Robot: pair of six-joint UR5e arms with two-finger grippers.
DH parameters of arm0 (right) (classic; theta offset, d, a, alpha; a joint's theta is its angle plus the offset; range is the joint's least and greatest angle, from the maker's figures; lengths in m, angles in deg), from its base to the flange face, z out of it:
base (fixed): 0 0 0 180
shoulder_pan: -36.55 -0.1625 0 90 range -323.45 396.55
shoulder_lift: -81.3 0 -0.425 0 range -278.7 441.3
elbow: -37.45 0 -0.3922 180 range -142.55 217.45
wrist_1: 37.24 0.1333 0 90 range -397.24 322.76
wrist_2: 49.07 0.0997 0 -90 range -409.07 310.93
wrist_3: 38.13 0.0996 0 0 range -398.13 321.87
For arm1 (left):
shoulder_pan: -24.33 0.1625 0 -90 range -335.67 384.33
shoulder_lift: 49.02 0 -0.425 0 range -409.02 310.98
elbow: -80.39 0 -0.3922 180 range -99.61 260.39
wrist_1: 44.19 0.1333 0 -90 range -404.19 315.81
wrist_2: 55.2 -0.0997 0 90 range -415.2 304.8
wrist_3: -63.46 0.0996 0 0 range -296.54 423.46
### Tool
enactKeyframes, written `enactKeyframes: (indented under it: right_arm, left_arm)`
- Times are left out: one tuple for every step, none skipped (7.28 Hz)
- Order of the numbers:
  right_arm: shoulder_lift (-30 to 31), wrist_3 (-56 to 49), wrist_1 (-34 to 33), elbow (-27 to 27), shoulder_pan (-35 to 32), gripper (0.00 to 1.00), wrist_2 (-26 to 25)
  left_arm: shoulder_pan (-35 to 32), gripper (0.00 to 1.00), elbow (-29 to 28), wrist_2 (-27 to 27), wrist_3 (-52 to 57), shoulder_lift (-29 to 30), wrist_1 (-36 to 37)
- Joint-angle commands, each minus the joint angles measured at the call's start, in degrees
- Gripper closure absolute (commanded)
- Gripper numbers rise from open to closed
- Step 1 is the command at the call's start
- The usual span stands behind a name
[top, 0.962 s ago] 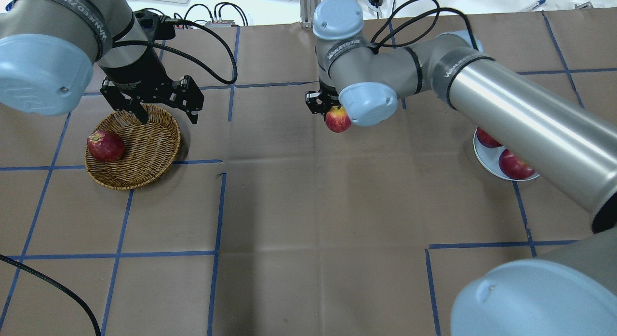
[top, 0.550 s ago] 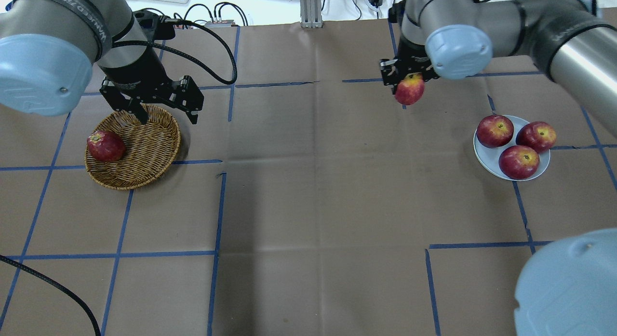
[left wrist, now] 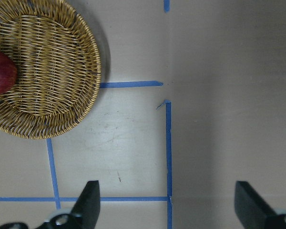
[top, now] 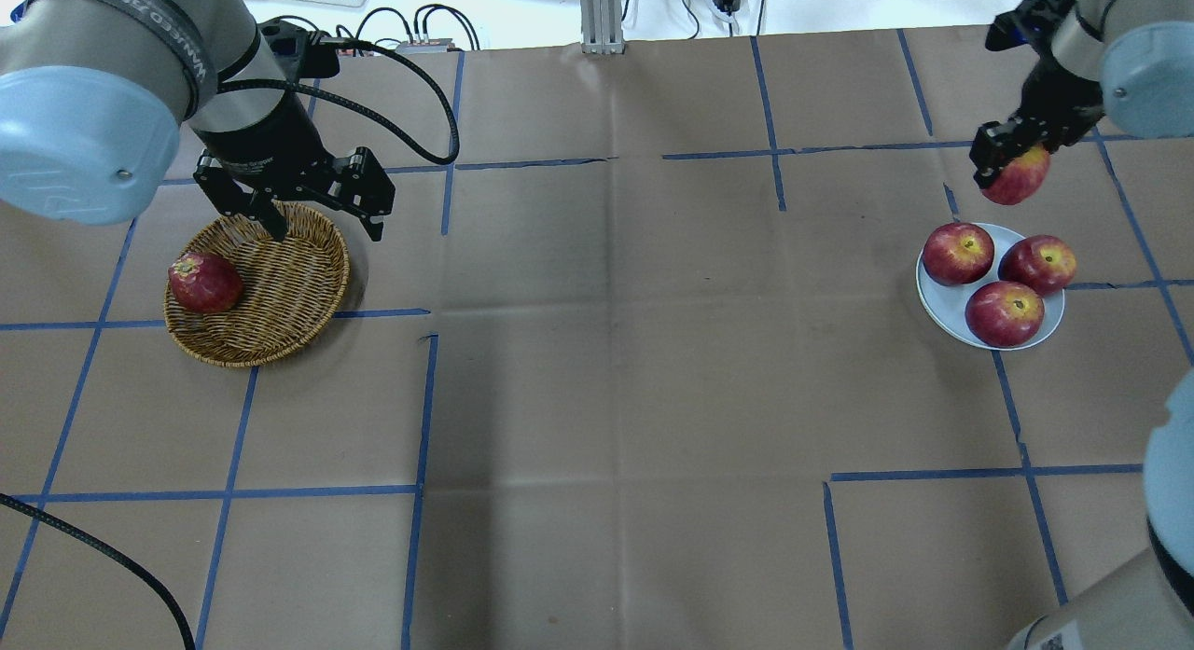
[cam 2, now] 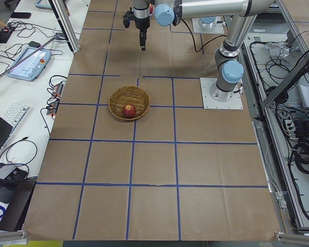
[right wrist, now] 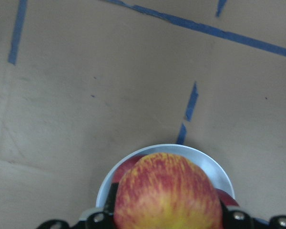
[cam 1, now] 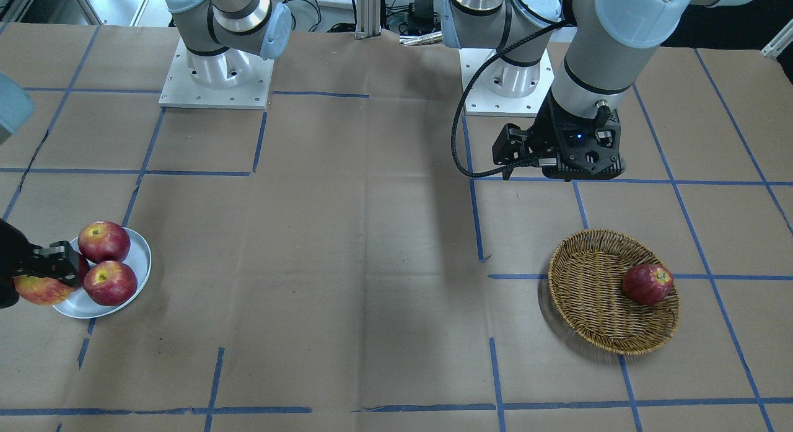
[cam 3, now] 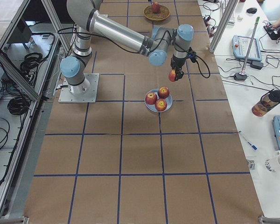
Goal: Transfer apple from basket to plate
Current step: 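Lift the apple with the right gripper and carry it to the plate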
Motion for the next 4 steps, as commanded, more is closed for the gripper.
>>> enactKeyframes:
  right_arm:
    - [2.26, -5.98, -1.00, -5.85, 5.58, 0.53, 0.22]
    - [5.41, -4.94, -3.44, -10.49, 5.25, 0.53, 0.65]
    - [8.05, -3.80, -10.69, -15.50, 5.25, 0.53, 0.75]
    - [8.34, -3.01, -13.54, -17.72, 4.90, 0.53, 0.92]
  left_arm:
    - [-0.03, 0.01, 0.00, 0.04, 0.00, 0.02, -0.13]
    - [-0.03, 0.01, 0.00, -0.05, 0.00, -0.06, -0.22]
    - [0.06, 0.01, 0.00, -0.05, 0.00, -0.06, -0.22]
    - [-0.03, 0.01, 0.00, 0.04, 0.00, -0.06, -0.22]
